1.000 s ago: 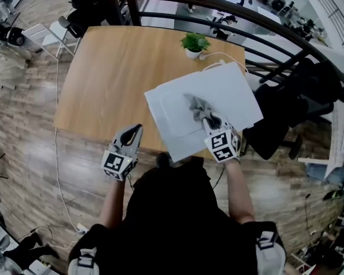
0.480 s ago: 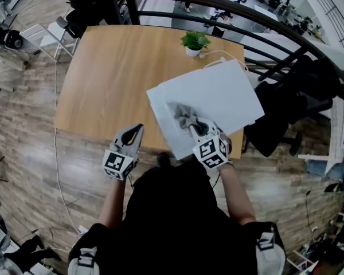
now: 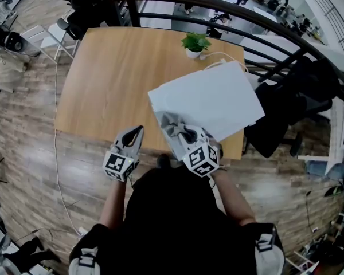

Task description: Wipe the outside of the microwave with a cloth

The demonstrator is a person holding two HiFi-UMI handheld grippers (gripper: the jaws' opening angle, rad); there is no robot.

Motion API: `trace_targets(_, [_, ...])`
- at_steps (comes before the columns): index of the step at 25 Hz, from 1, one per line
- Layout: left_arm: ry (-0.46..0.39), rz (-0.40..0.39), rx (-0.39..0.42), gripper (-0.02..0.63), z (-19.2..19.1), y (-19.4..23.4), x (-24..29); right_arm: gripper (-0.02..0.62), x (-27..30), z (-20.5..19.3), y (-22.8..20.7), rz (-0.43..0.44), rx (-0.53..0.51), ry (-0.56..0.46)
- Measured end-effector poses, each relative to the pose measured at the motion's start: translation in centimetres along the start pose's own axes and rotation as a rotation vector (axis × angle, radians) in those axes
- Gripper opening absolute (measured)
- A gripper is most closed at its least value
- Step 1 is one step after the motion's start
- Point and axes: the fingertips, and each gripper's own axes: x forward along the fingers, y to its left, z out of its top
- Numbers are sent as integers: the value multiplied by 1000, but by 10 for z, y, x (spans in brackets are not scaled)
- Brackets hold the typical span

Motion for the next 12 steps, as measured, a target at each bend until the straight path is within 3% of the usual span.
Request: trace_targets(12, [9, 11, -12, 3, -4, 4, -5, 25, 17, 18, 28, 45, -75, 33])
